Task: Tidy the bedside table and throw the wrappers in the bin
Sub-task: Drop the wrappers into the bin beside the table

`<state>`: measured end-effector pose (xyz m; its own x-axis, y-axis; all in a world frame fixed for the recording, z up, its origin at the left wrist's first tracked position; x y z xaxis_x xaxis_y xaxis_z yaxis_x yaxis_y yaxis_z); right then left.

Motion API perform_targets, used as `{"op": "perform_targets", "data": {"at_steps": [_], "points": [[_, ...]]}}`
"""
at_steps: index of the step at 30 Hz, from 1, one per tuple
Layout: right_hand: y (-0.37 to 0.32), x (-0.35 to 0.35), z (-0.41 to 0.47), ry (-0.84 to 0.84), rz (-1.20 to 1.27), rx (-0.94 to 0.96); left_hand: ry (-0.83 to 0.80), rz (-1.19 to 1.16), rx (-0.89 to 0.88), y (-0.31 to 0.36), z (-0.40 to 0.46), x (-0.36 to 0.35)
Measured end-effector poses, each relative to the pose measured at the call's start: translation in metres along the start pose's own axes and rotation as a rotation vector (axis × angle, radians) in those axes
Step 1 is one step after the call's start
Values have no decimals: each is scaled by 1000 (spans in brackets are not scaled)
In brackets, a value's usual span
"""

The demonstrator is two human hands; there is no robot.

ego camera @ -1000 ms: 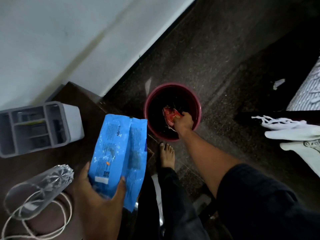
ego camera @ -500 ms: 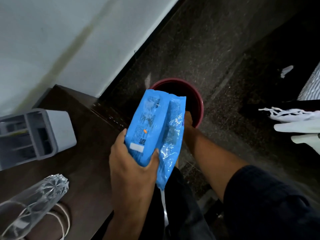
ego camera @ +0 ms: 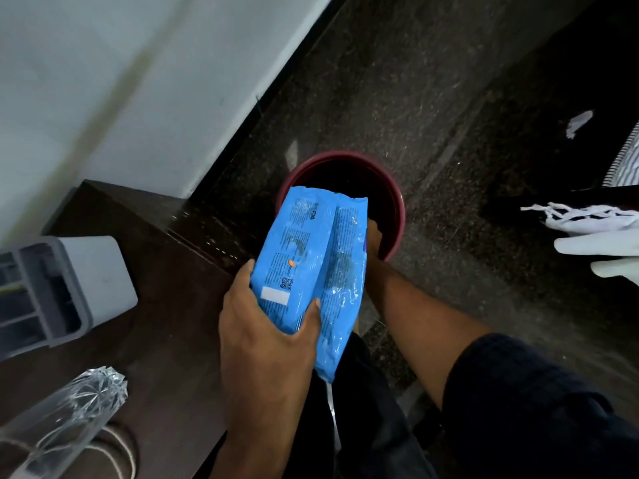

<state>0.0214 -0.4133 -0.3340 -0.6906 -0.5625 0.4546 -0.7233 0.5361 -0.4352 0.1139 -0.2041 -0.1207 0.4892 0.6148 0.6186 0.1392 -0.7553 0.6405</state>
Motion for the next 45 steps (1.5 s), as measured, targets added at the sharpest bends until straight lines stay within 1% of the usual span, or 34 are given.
{"op": "perform_targets", "data": {"at_steps": [1, 3, 4, 5, 6, 10, 12, 16, 18, 19, 20, 21, 23, 25, 27, 30, 32, 34, 36, 38, 41, 43, 45], "points": [[1, -2, 4, -12, 41, 4, -2, 3, 9, -2, 1, -1], [-3, -11, 2, -134, -22, 26, -5, 8, 36, -7, 2, -1], [-7, -16, 4, -199, -115, 76, -3, 14, 49, -9, 3, -1], [-10, -16, 6, -224, -212, 125, 2, 20, 60, -10, 3, 0], [-13, -15, 4, -240, -249, 155, 7, 23, 70, -11, 4, 0], [-24, 7, -2, -46, -318, 287, 2, 23, 117, -19, 7, 6], [-22, 15, -4, 38, -342, 302, 3, 25, 132, -23, 8, 11], [-22, 13, -16, 10, -429, 315, -2, 39, 109, -20, 14, 13], [-31, 25, -27, 44, -436, 341, -1, 38, 94, -15, 18, 12], [-36, 35, -33, 59, -391, 349, -3, 41, 90, -12, 20, 10], [-38, 43, -42, 42, -281, 319, -8, 44, 89, -9, 22, 8], [-36, 48, -53, -14, -125, 254, -15, 51, 89, -5, 24, 4], [-31, 48, -82, -208, 129, 105, -36, 89, 78, 6, 27, -6], [-29, 44, -116, -432, 215, 35, -48, 147, 52, 17, 29, -15], [-25, 45, -141, -586, 216, 0, -42, 192, 17, 27, 33, -21], [-21, 58, -158, -670, 277, -35, -29, 258, -10, 32, 40, -27], [-25, 66, -163, -707, 324, -14, -31, 274, 6, 32, 44, -31], [-27, 67, -167, -702, 324, 10, -44, 282, 17, 34, 44, -36], [-26, 65, -162, -640, 350, 13, -83, 285, 49, 33, 43, -43], [-27, 67, -147, -518, 391, 17, -174, 262, 73, 30, 43, -54], [-22, 73, -106, -305, 320, 14, -338, 215, 57, 22, 49, -70], [-17, 68, -79, -273, 287, -21, -396, 232, 12, 19, 56, -73], [-15, 57, -51, -265, 235, -57, -393, 172, -26, 17, 63, -71]]}}
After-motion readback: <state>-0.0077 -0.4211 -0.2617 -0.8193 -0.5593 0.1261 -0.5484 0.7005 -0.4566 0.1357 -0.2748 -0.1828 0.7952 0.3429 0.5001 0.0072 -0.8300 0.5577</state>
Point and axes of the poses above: each hand's wrist, its own z-axis towards the middle knuckle, its own x-axis out of the back of the hand, y = z × x, the point moved 9 cm from there along z, towards the middle knuckle, and after that the axes turned 3 degrees about -z, right-handed, at the moved point
